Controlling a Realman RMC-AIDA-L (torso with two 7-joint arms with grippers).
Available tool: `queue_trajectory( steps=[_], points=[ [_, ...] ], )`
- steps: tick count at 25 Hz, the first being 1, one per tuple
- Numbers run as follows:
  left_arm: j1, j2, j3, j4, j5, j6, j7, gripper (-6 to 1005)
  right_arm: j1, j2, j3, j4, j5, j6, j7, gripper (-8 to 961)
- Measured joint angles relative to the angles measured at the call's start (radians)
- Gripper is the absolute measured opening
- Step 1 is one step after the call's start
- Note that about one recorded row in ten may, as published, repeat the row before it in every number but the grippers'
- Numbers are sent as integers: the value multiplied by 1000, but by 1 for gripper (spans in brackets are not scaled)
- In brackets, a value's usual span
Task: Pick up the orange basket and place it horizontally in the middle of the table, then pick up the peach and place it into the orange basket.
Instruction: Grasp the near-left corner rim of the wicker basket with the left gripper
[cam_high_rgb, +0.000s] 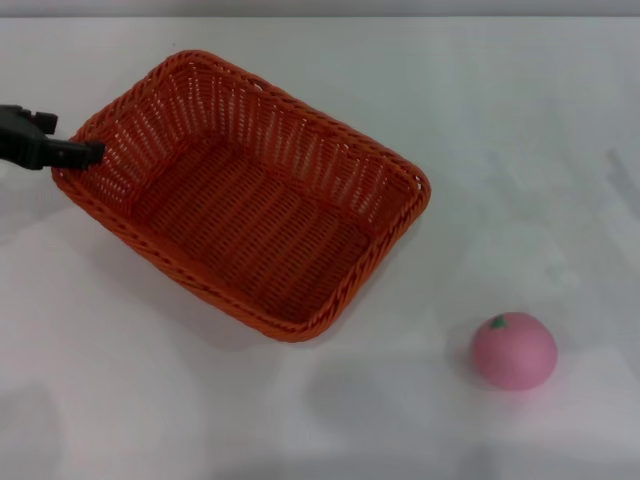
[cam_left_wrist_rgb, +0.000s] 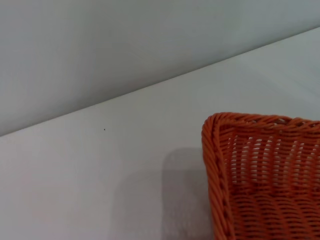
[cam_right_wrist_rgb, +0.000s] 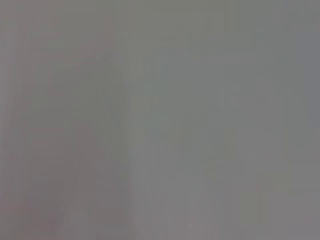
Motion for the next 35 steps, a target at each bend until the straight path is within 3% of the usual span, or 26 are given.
queue_trajectory(
  steps=[10, 21, 27, 32, 35],
  points=[
    [-20, -23, 2, 48, 1, 61, 41, 859, 0, 0, 0, 1, 0, 2, 1, 835],
    [-53, -26, 3, 115, 14, 86, 20, 860, 0, 0, 0, 3, 12, 0, 1, 832],
    [-54, -29, 4, 104, 42, 87, -2, 795, 2, 0, 1, 3, 12, 0, 1, 831],
    [-55, -31, 4, 103, 50, 87, 0, 585, 2, 0, 2, 11, 12, 0, 1, 830],
    [-56, -34, 4, 101, 55, 87, 3, 519, 2, 0, 2, 14, 12, 0, 1, 829]
  ],
)
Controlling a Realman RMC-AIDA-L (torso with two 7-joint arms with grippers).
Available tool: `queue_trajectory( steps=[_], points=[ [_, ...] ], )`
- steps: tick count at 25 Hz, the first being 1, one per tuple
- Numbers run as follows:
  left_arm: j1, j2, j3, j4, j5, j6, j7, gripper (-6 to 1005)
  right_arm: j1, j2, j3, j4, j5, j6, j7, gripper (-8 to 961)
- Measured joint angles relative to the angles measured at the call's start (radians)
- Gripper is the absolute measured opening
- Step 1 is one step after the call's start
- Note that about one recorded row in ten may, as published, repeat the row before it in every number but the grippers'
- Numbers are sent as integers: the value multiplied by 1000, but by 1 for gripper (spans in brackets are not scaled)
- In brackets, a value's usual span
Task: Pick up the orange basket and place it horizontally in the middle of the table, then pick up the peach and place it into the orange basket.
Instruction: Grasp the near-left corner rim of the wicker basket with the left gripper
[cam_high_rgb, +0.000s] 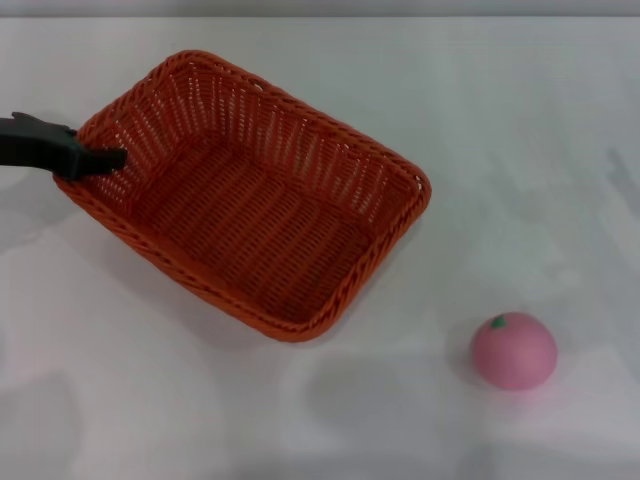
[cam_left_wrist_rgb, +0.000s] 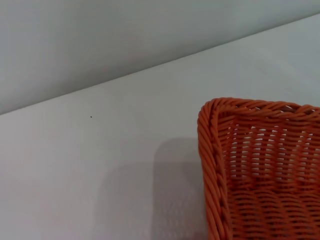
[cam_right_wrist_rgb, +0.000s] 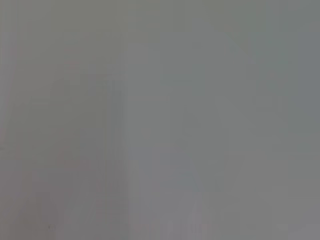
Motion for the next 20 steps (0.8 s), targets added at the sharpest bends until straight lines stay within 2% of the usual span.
queue_trajectory(
  steps=[8, 11, 20],
  points=[
    [-1, -4, 1, -21, 1, -12, -17, 344, 0, 0, 0, 9, 0, 1, 0, 827],
    [-1, -5, 1, -37, 2, -17, -32, 172, 0, 0, 0, 13, 0, 1, -2, 827],
    [8, -20, 1, -100, 1, -68, -116, 171, 0, 0, 12, 16, 0, 2, 0, 825]
  ],
)
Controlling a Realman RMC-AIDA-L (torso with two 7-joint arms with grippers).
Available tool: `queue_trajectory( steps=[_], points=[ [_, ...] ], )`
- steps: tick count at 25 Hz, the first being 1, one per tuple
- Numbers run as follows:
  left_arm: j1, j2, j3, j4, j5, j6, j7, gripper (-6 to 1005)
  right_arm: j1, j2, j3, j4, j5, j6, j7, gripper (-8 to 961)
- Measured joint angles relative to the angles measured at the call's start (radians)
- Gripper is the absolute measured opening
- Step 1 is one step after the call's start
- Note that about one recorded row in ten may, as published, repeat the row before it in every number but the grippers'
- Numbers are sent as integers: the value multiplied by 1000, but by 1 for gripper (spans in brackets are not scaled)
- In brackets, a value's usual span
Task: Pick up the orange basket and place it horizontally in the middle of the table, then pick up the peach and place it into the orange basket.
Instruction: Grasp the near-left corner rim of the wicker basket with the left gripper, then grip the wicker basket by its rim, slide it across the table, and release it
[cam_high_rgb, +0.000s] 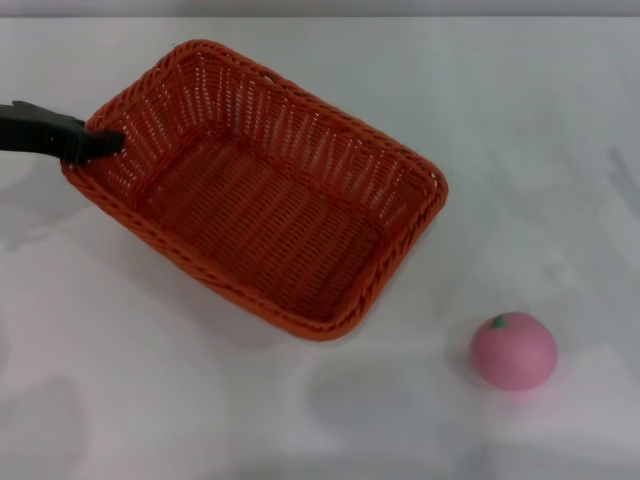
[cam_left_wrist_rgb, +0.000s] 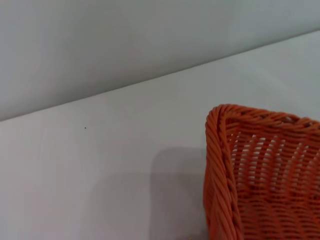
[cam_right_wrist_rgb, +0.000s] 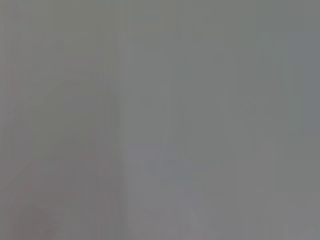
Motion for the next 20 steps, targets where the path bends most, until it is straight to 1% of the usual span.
queue_trajectory(
  steps=[2, 8, 10, 13, 20],
  points=[
    [0, -1, 0, -9, -5, -16, -36, 171, 0, 0, 1, 1, 0, -1, -1, 824],
    [0, -19, 0, -43, -15, -47, -144, 172, 0, 1, 2, 1, 0, -6, -8, 823],
    [0, -19, 0, -43, -19, -49, -162, 172, 0, 1, 2, 1, 0, -7, -8, 822],
    [0, -19, 0, -34, -33, -52, -246, 172, 0, 2, 2, 0, 0, -8, -8, 821],
    [5, -23, 2, -32, -50, -31, -382, 171, 0, 1, 2, -6, 0, -9, -10, 819]
  ],
)
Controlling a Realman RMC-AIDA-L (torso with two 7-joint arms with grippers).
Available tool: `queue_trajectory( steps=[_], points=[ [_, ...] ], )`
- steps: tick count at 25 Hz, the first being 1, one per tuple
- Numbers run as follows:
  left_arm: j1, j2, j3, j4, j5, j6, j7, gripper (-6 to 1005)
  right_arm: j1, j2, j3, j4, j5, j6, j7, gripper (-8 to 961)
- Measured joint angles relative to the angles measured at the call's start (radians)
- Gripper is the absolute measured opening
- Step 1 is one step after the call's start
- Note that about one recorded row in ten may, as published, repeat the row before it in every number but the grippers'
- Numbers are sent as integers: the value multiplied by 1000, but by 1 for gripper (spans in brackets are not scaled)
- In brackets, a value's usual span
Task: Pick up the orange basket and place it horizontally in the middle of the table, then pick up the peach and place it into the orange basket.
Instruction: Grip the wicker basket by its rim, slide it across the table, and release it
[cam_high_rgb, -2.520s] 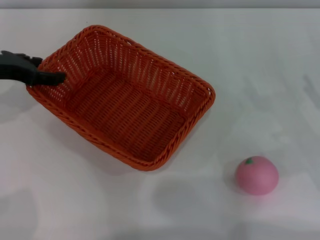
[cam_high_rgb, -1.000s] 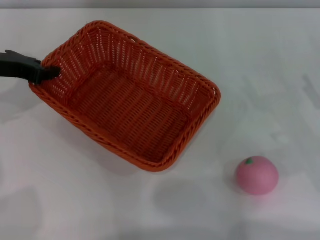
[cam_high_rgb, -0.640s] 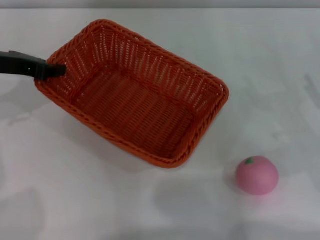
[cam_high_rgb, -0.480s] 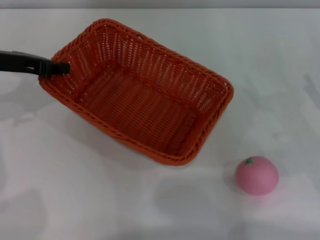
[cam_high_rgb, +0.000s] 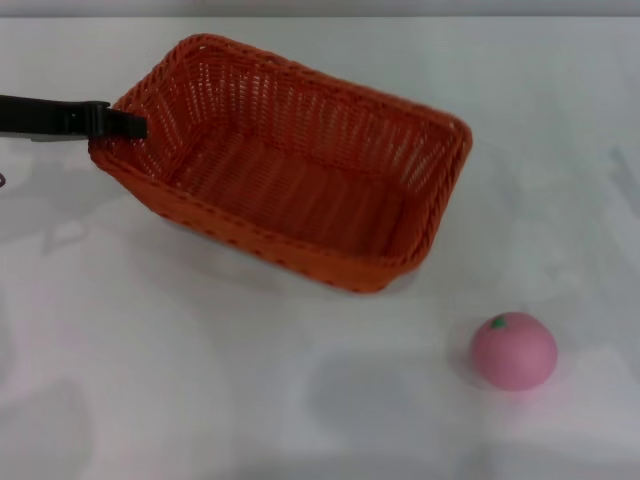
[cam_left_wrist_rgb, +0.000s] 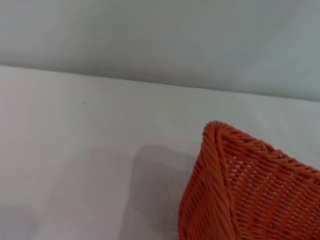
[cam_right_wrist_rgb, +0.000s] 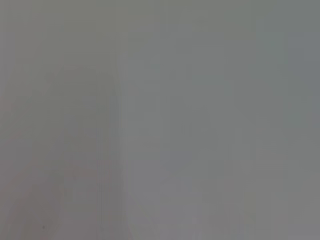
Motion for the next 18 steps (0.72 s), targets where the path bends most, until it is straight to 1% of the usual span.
queue_trajectory(
  steps=[5, 10, 11, 18],
  points=[
    [9, -1, 29, 2, -11, 32, -82, 172, -4, -2, 0, -5, 0, -1, 0, 818],
    [11, -1, 34, 27, -20, 58, -132, 172, -10, -3, 0, -6, -3, -1, 0, 817],
    [7, -1, 35, 55, -38, 70, -157, 172, -11, -3, -2, -6, -4, -1, 0, 816],
    [-17, 0, 37, 124, -61, 102, -209, 171, -13, -3, -9, -6, -7, -2, 0, 814]
  ],
)
